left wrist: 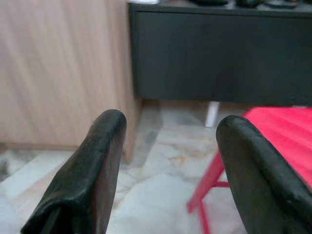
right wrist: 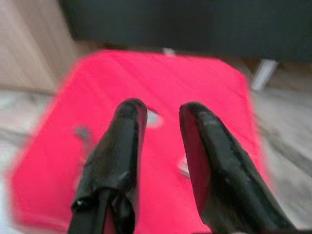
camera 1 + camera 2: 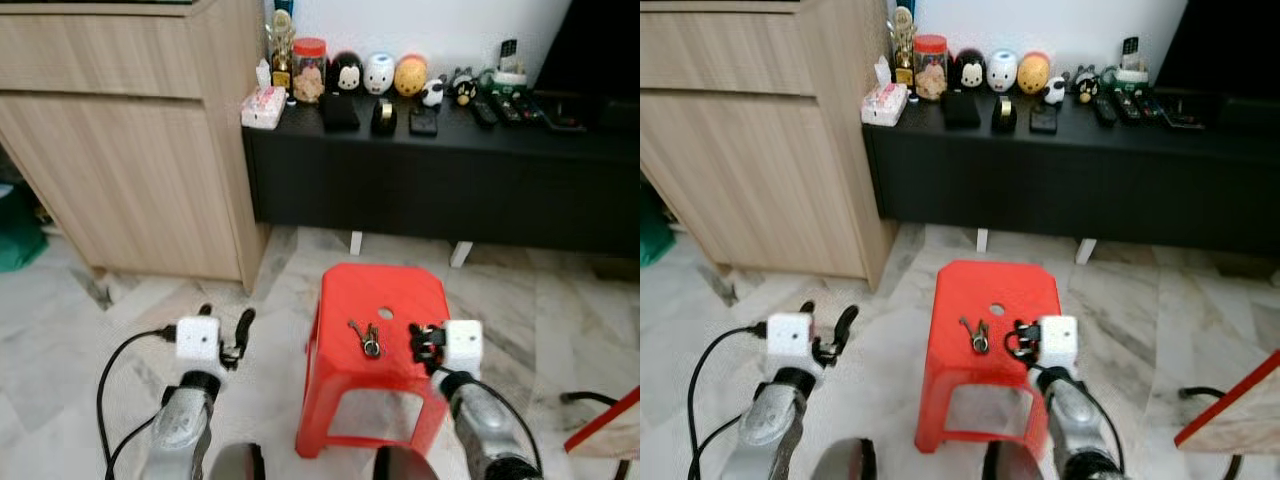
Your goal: Hang keys on a hook
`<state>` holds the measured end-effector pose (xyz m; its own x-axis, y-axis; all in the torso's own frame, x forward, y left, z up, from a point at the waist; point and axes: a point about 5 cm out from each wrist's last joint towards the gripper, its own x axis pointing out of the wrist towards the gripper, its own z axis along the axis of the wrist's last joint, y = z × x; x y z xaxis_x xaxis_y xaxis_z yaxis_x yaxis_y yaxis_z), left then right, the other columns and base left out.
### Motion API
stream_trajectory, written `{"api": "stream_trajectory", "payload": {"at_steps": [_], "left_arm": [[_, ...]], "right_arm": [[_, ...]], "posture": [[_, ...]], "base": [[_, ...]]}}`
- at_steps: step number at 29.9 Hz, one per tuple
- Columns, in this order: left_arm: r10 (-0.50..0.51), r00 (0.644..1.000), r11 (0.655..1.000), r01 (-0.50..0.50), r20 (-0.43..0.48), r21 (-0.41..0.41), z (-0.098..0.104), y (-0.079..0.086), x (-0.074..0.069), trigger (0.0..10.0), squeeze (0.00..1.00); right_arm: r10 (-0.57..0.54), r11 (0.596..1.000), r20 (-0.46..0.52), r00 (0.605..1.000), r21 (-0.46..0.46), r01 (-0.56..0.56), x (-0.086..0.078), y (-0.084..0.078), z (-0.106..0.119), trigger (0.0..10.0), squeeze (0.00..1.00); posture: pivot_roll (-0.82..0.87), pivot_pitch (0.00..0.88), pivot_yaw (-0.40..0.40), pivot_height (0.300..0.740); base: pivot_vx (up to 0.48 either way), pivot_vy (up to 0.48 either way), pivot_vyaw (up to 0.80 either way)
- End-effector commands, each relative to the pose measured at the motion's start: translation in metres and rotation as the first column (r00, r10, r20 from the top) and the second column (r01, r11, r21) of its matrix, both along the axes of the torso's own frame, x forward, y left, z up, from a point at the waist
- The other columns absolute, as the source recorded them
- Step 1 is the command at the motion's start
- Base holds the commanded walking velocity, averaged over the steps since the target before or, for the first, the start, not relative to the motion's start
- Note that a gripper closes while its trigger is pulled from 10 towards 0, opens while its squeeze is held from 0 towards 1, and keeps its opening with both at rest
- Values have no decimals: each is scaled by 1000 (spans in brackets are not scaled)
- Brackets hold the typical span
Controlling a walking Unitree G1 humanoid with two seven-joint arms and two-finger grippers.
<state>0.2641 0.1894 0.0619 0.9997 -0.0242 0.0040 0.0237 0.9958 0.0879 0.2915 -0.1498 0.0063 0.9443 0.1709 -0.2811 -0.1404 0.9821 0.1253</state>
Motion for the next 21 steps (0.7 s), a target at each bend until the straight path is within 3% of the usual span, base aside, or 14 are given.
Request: {"api": "stream_trajectory", "payload": {"at_steps": [1,8,11,15,19,21], "left_arm": [[10,1000,1000,-10,-1,-4,0,1,0,10000,0],[12,1000,1000,-12,0,-5,0,1,0,10000,0],[12,1000,1000,-12,1,-5,0,1,0,10000,0],[11,1000,1000,-11,0,-5,0,0,0,10000,0],[9,1000,1000,-9,-5,-6,-1,-1,-1,10000,0],[8,1000,1000,-8,-8,-6,-2,-1,-1,10000,0]], "right_arm": [[23,1000,2,1000,-3,-23,0,5,0,10000,0],[75,997,8,997,-32,-75,-1,10,0,10000,0],[82,996,15,997,-41,-81,-1,10,1,10000,0],[67,997,1,998,-33,-67,-2,9,-1,10000,0],[85,995,-40,996,-46,-87,-4,8,-5,10000,0],[97,989,-91,991,-105,-106,-6,7,-10,10000,0]], "posture": [[77,0,-93,586],[77,0,-94,586],[72,0,-94,586],[72,0,-94,586],[71,0,-95,586],[71,0,-96,586]], "base": [[356,0,0],[356,0,0],[352,0,800],[300,0,0],[0,0,0],[0,0,0]]}}
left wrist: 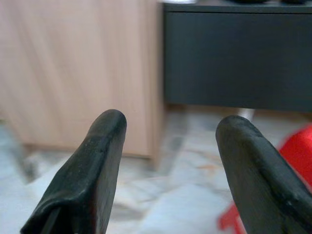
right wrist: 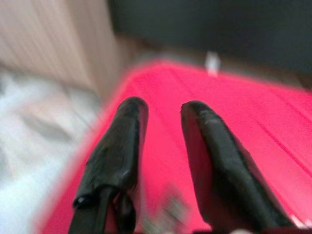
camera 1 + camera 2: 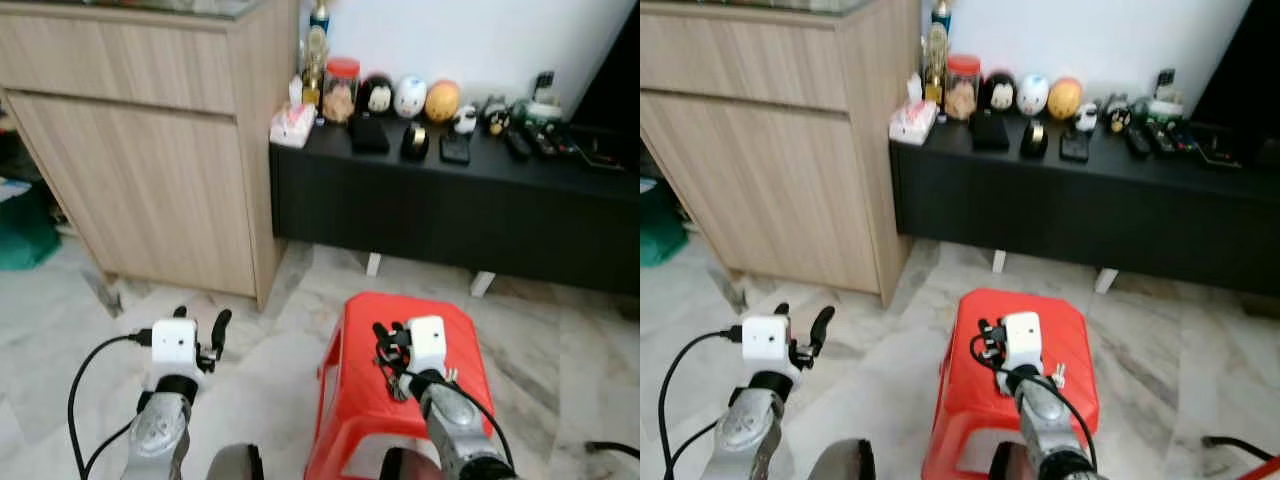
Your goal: Hang keys on a hook
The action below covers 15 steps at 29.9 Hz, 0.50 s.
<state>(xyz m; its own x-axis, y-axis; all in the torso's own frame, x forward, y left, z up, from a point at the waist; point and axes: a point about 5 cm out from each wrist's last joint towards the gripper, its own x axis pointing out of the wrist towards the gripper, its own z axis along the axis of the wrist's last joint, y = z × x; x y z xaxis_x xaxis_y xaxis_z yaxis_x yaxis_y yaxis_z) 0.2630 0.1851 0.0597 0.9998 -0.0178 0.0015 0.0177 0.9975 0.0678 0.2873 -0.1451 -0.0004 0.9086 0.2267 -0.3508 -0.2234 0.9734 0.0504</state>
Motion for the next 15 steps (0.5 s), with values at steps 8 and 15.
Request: {"api": "stream_trajectory", "payload": {"at_steps": [8,15], "left_arm": [[-7,999,1000,8,-34,20,-4,3,-2,10000,0],[-21,999,1000,22,-47,18,-6,1,-2,10000,0]], "right_arm": [[46,999,-100,994,-9,-47,-2,4,-7,10000,0],[83,995,-243,966,-25,-92,-10,0,-19,10000,0]], "posture": [[67,0,-95,586],[66,0,-95,586]], "base": [[0,0,0],[0,0,0]]}}
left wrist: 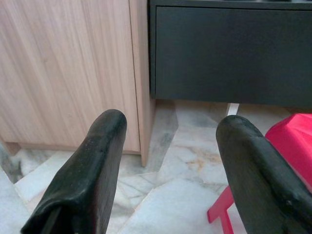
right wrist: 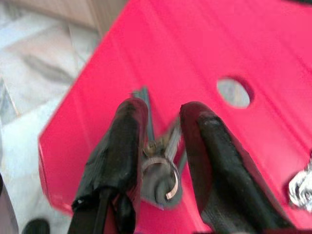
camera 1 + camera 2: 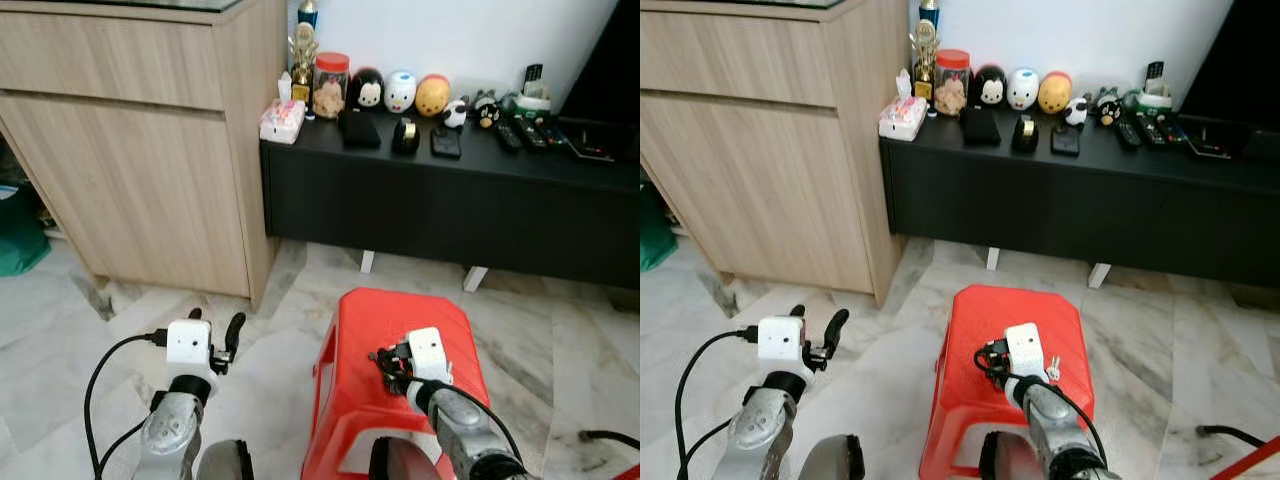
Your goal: Hang keys on a hook
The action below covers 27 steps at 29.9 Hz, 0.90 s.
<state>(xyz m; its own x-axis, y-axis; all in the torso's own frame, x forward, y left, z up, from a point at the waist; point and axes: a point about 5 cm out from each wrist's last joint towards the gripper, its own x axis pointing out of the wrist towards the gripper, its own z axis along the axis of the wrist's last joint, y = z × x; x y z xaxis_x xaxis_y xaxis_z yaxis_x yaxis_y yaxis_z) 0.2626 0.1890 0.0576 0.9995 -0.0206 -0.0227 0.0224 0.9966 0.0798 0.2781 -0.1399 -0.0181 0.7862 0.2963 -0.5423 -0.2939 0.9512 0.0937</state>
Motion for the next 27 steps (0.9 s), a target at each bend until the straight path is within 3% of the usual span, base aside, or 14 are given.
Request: {"api": "stream_trajectory", "payload": {"at_steps": [1,3,4,5,16,17,27], "left_arm": [[-19,1000,1000,20,-24,6,-5,-3,-2,10000,0],[-20,999,1000,20,-26,7,-5,-3,-2,10000,0],[-21,999,1000,21,-27,8,-5,-3,-2,10000,0],[-23,999,1000,23,-28,8,-5,-3,-2,10000,0],[-34,998,999,34,-44,9,-8,-5,-3,10000,0],[-38,998,999,38,-46,8,-8,-6,-3,10000,0],[-47,998,999,48,-52,19,-8,-7,-3,10000,0]], "right_arm": [[-15,999,-35,999,-31,14,-1,-8,-3,10000,0],[-26,999,-40,999,-22,25,-2,-10,-3,10000,0],[-26,1000,-41,999,-8,25,-2,-11,-2,10000,671],[-23,1000,-37,999,13,23,-1,-12,-1,10000,1000],[48,998,-86,995,55,-44,-3,-18,0,10000,1000],[64,997,-93,994,37,-61,-4,-17,-1,10000,0],[64,998,-114,991,35,-61,-5,-17,-3,10000,0]], "posture": [[61,0,-94,586],[59,0,-93,586],[59,0,-93,586],[59,0,-94,586],[44,0,-93,586],[47,0,-94,586],[50,0,-92,586]], "base": [[0,0,0],[0,0,0],[0,0,0],[0,0,0],[0,0,0],[0,0,0],[0,0,0]]}}
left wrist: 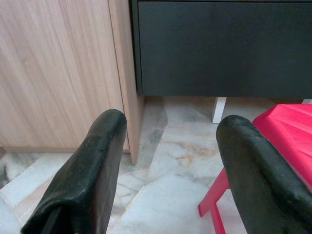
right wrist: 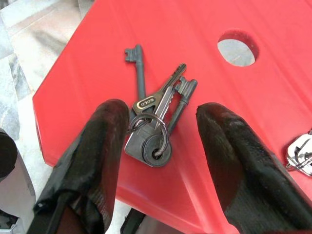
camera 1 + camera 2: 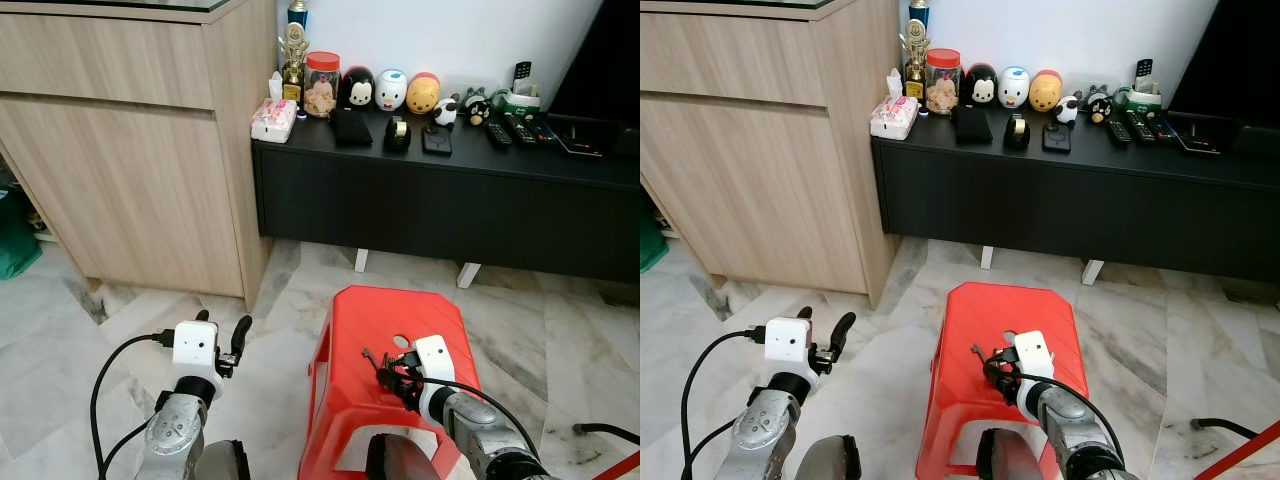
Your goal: Hang keys on a hook
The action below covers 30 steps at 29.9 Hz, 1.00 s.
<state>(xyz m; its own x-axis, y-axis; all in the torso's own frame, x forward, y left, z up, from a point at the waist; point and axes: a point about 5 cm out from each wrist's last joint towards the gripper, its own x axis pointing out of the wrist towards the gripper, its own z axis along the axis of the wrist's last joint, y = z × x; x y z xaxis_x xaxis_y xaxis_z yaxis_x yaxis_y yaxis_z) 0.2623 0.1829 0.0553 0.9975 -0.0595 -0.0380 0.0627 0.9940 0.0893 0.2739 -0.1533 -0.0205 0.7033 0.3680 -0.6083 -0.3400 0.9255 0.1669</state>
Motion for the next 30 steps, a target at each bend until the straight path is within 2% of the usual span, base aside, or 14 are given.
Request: {"api": "stream_trajectory", "payload": {"at_steps": [1,9,30], "left_arm": [[-9,999,1000,9,-36,11,-6,-1,-3,10000,0],[-14,999,1000,15,-36,16,-6,-2,-2,10000,0],[-11,1000,999,12,-28,34,-5,-2,-2,10000,0]], "right_arm": [[-1,1000,-11,1000,-10,1,-1,-3,-1,10000,0],[3,1000,-45,999,-6,-4,-10,-3,-8,10000,0],[-7,1000,-19,1000,15,8,-13,4,-10,10000,0]], "posture": [[50,0,-92,586],[51,0,-90,586],[59,0,-89,586]], "base": [[0,0,0],[0,0,0],[0,0,0]]}}
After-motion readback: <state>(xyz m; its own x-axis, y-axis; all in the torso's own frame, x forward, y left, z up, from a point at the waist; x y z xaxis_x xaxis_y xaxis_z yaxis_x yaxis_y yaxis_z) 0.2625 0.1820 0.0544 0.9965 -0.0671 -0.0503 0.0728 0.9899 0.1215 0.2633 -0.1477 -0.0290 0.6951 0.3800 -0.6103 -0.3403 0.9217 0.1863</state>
